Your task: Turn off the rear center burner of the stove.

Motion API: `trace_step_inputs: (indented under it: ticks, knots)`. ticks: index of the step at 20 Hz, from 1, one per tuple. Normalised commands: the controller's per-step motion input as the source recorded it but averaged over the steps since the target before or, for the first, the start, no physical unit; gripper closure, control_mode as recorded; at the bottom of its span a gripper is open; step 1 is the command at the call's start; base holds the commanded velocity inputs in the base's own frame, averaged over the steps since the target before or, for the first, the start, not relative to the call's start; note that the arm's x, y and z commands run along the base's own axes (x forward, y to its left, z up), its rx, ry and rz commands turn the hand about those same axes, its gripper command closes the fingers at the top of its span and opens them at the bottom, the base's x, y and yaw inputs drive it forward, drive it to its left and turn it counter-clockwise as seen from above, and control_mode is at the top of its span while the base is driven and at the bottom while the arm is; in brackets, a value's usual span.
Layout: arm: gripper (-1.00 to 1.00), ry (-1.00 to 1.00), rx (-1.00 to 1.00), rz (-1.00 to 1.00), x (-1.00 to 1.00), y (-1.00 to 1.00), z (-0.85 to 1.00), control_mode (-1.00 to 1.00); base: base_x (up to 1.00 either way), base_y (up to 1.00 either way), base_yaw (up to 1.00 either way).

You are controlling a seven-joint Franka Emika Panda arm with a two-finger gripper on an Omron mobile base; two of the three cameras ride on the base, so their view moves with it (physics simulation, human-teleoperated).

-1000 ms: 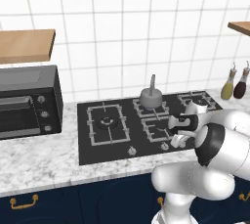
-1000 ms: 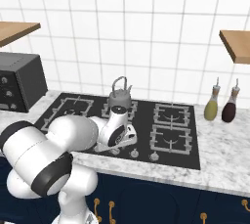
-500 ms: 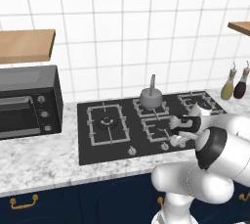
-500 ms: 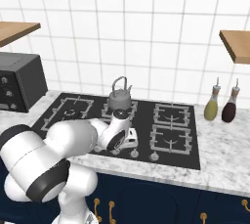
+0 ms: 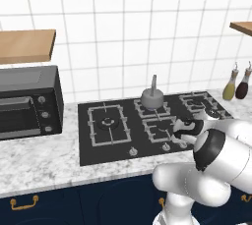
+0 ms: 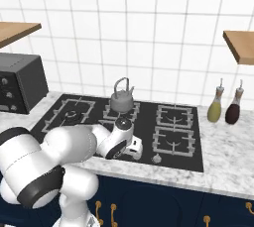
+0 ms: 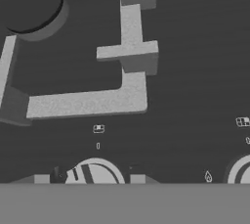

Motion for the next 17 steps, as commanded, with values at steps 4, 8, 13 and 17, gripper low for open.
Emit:
trace_step_inputs:
  ticks: [4,8,13,17]
  knots:
    - [1.0,0.1,0.4,-0.71,0.0,-0.15,0.04,-1.0,0.0,0.0,0.0]
    - [1.0,0.1,0.4,-0.73,0.0,-0.16,0.02,-1.0,0.0,0.0,0.0]
    - [1.0,0.12,0.25,-0.83,0.0,-0.25,0.0,-1.0,0.0,0.0,0.0]
    - [1.0,0.01,0.31,-0.92,0.0,-0.11,0.0,-1.0,0.0,0.0,0.0]
